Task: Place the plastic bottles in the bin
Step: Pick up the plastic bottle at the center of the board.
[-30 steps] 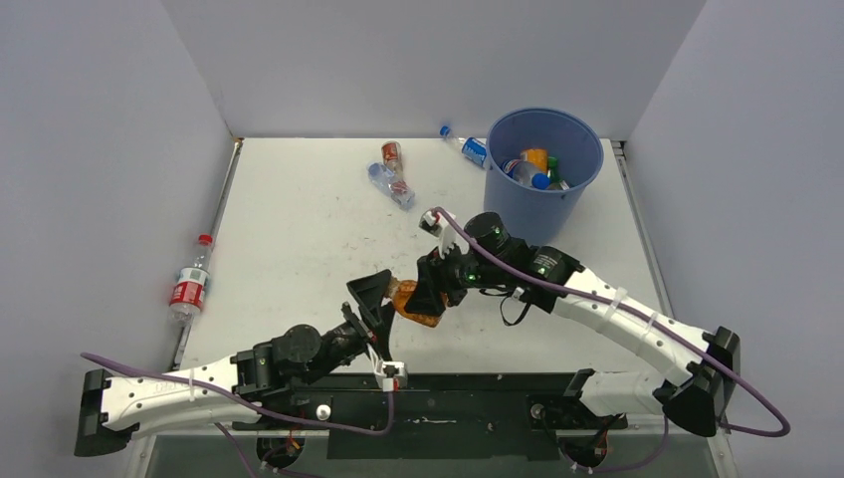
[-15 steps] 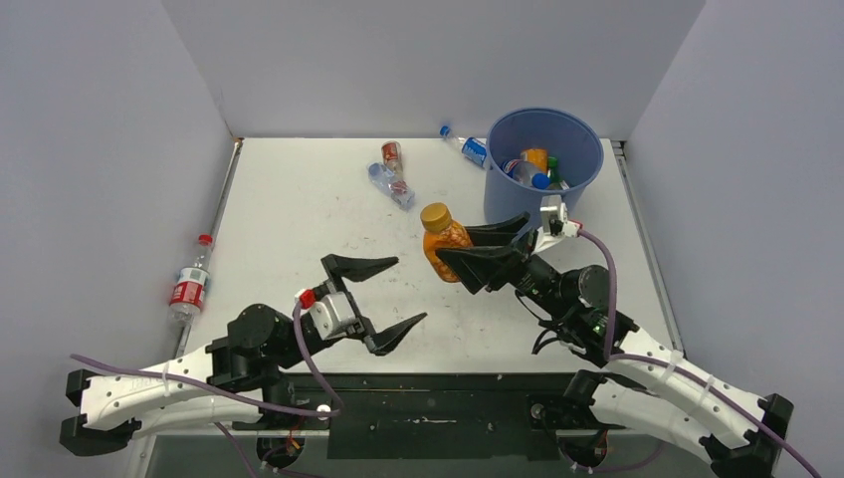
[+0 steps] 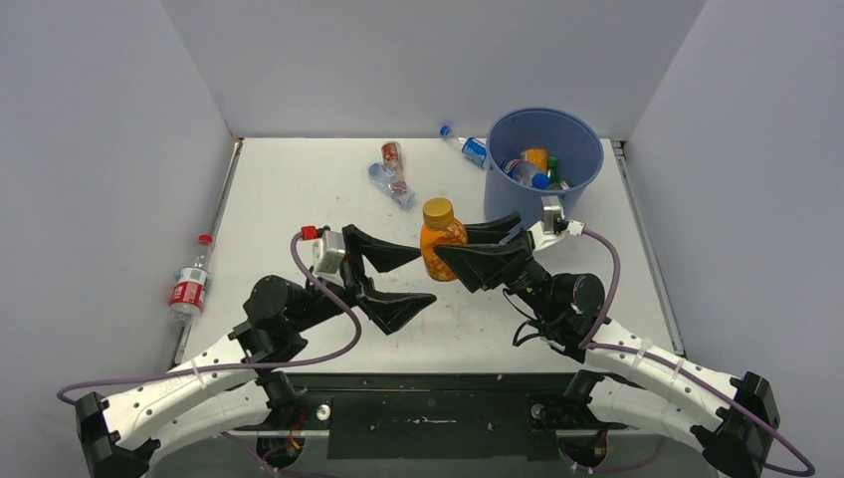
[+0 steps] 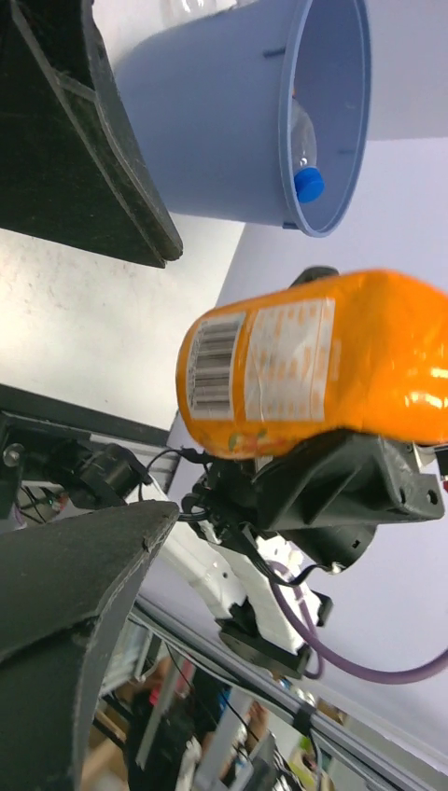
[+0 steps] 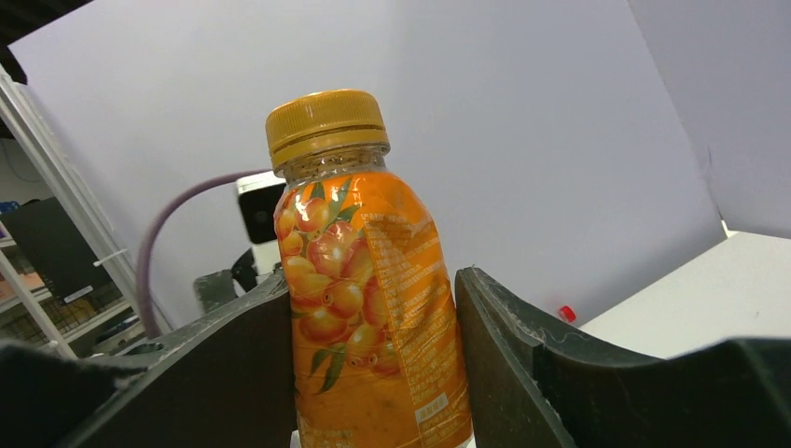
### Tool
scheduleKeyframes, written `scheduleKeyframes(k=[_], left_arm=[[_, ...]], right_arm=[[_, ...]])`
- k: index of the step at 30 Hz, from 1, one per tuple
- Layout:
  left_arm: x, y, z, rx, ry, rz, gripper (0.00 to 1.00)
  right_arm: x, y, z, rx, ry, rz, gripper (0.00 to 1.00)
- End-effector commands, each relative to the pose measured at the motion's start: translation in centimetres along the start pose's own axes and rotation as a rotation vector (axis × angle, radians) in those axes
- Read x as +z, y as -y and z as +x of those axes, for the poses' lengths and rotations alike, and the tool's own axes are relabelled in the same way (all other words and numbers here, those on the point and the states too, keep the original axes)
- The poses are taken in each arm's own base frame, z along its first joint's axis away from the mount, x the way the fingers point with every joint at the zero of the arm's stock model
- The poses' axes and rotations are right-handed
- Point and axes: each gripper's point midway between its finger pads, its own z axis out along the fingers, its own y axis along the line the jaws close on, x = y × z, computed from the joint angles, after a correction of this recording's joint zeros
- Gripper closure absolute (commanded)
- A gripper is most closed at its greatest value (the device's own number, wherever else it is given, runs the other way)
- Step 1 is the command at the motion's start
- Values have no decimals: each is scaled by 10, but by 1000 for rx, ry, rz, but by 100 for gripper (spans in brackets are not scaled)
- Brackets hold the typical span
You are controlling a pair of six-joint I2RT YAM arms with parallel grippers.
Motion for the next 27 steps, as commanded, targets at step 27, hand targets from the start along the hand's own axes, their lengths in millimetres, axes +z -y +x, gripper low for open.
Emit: scheduleKeyframes(k=[27], left_arm=[[17,7,-37,-81,144,81,4]], right_arm=[[4,-16,0,32,13,-88,60]])
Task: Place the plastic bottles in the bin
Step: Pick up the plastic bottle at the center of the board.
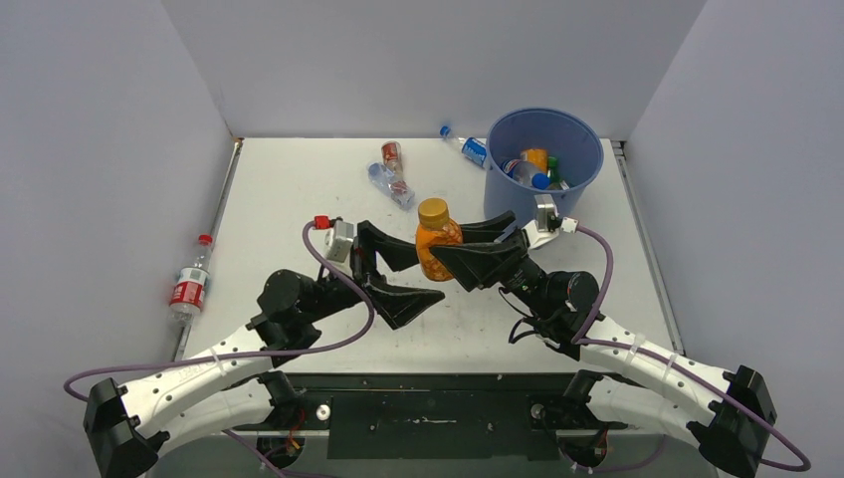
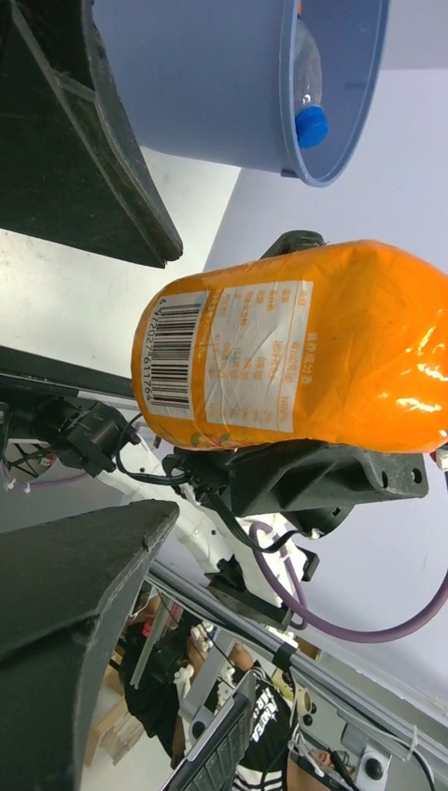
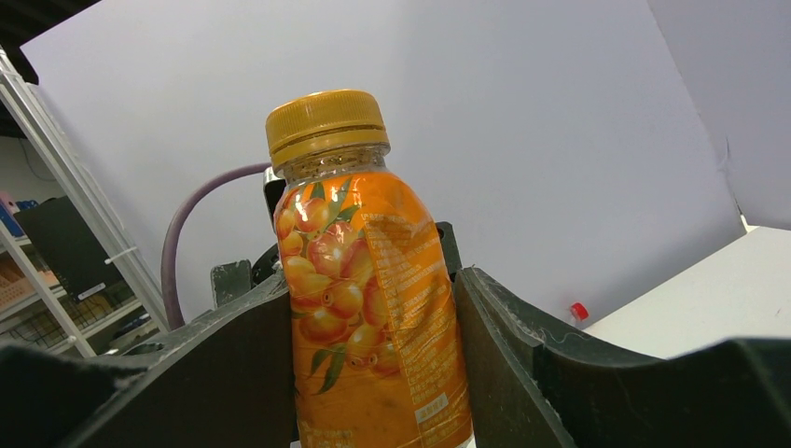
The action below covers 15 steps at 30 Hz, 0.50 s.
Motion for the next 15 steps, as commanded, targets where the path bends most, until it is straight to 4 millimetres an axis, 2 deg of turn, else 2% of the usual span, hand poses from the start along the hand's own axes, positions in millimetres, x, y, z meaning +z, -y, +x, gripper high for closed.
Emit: scheduleKeyframes(k=[1,10,15], left_arm=[[2,12,-41,70,125,8,4],[-4,17,-52,105,140,2,5],[6,17,-43,92,96,28,16]], right_arm=[[1,-14,-5,4,17,-61,60],[2,-15,-1,14,5,-71,60],[5,-16,1,28,2,-80,60]])
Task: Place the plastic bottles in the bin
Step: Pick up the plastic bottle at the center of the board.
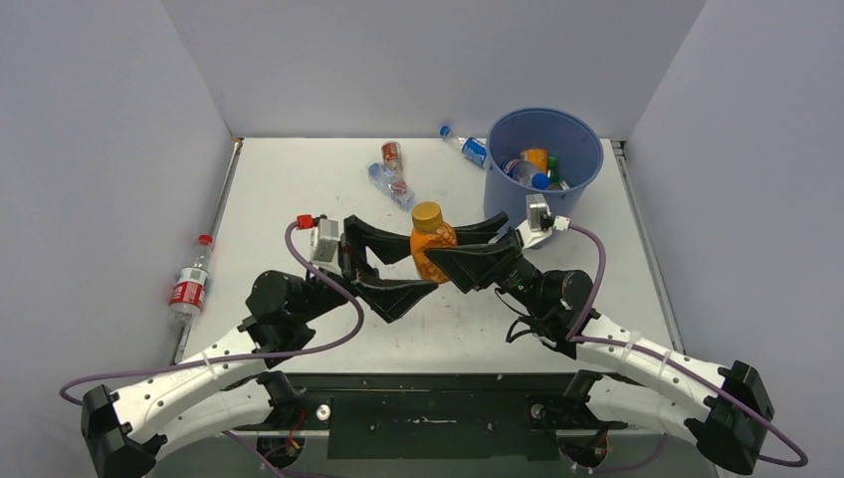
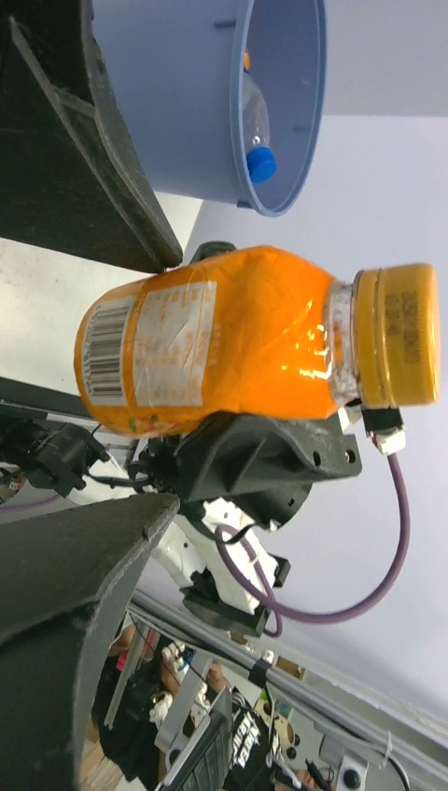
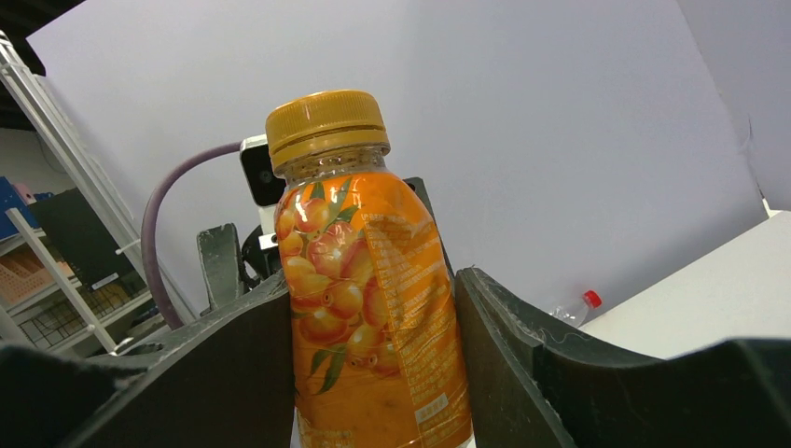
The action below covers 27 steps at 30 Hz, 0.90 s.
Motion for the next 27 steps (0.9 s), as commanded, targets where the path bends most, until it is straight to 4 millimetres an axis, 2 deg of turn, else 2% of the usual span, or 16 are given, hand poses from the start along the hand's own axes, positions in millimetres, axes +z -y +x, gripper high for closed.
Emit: scheduleKeyframes(k=[1,6,10,11,13,15,17,22,23,27], left_arm=[[12,10,-13,16,15,50,18],[17,12,-9,11,-4,73,35],[16,12,-8,17,-8,79,63],[15,13,-7,18,-11,82,70],[14,13,-6,25,-18,82,78],[12,11,-3,35,-31,72,81],[8,9,-1,49,-46,57,84],[-4,2,6,100,-97,11,91],[-6,0,7,110,-106,-3,92],[-12,-10,15,137,-143,-48,95]], right_arm=[[4,-16,-6,4,27,-70,60],[5,-16,-7,0,32,-71,60],[5,-18,-8,-9,29,-74,59],[5,-18,-7,-11,22,-70,55],[5,-16,-6,-22,3,-54,33],[5,-15,-7,-52,-26,-21,13],[6,-8,-10,-104,-73,48,5],[8,-6,-22,-235,-193,156,0],[9,-7,-24,-259,-218,168,4],[14,-4,-31,-338,-314,226,5]])
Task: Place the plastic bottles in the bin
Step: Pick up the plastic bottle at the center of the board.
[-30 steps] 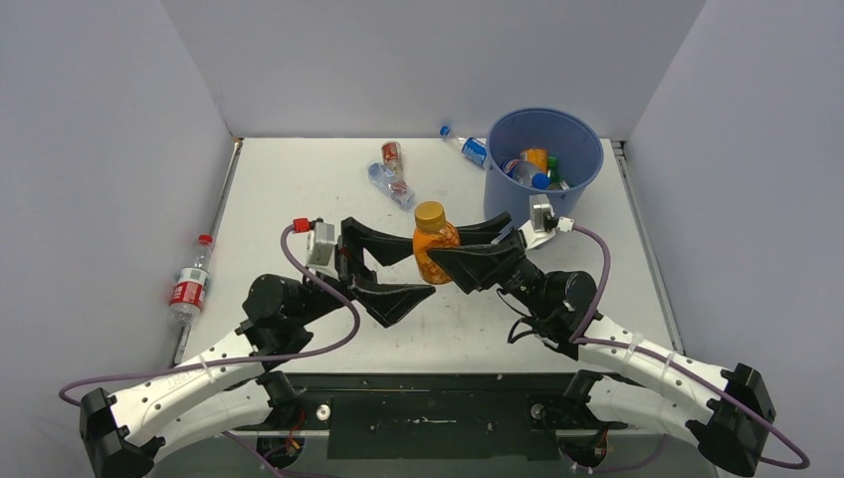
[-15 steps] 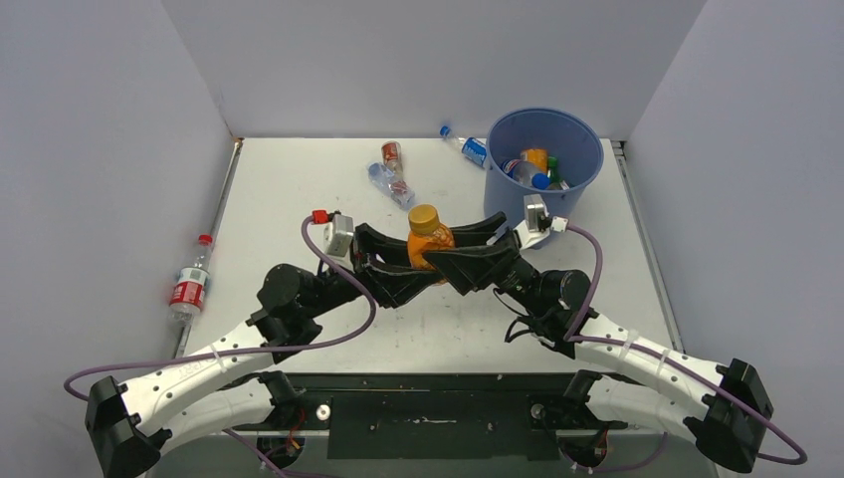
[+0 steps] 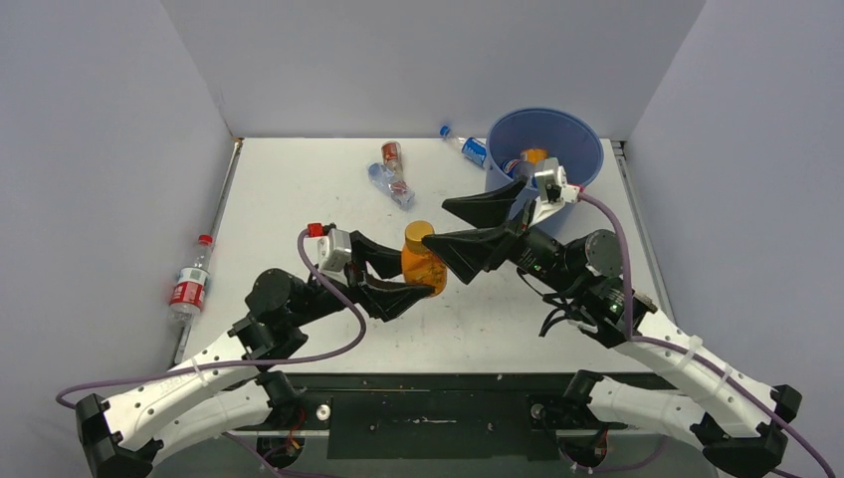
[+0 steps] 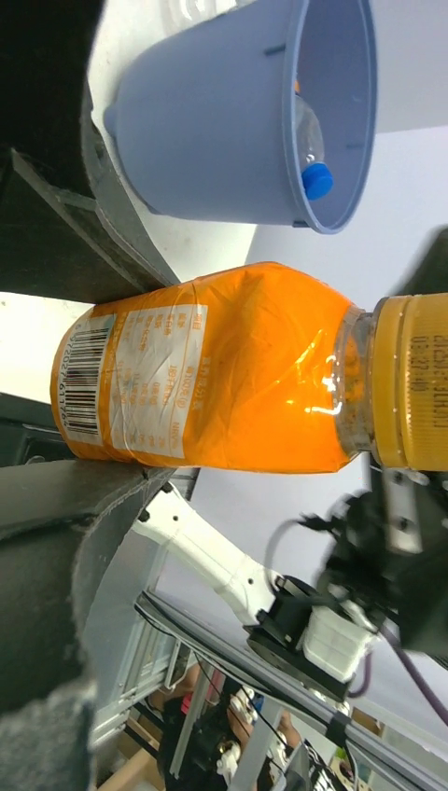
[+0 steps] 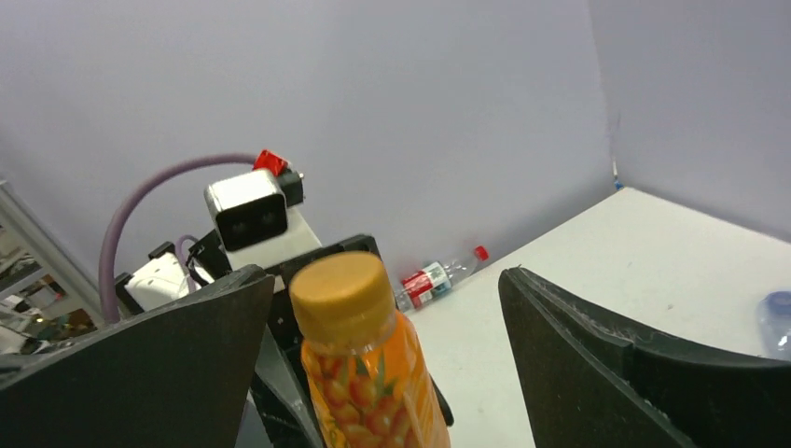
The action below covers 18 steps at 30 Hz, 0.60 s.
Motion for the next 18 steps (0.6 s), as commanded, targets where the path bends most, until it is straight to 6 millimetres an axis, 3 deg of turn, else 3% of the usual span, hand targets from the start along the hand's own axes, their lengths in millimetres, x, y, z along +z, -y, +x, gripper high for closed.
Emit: scheduleKeyframes(k=[1,6,13,16,18], left_arm=[[-2,-4,-6,67,-21,-35,96],[0,-7,-5,72,-30,-48,99],[2,-9,-4,73,-39,-53,100],[3,-9,-5,75,-39,-55,100],[3,-9,-5,73,-40,-54,100]], right_arm=[[-2,15,2,-134,-158,110,5],[9,22,4,-170,-245,147,1],[12,30,21,-179,-338,186,7],[9,35,28,-178,-360,208,15],[8,36,29,-176,-361,214,29]])
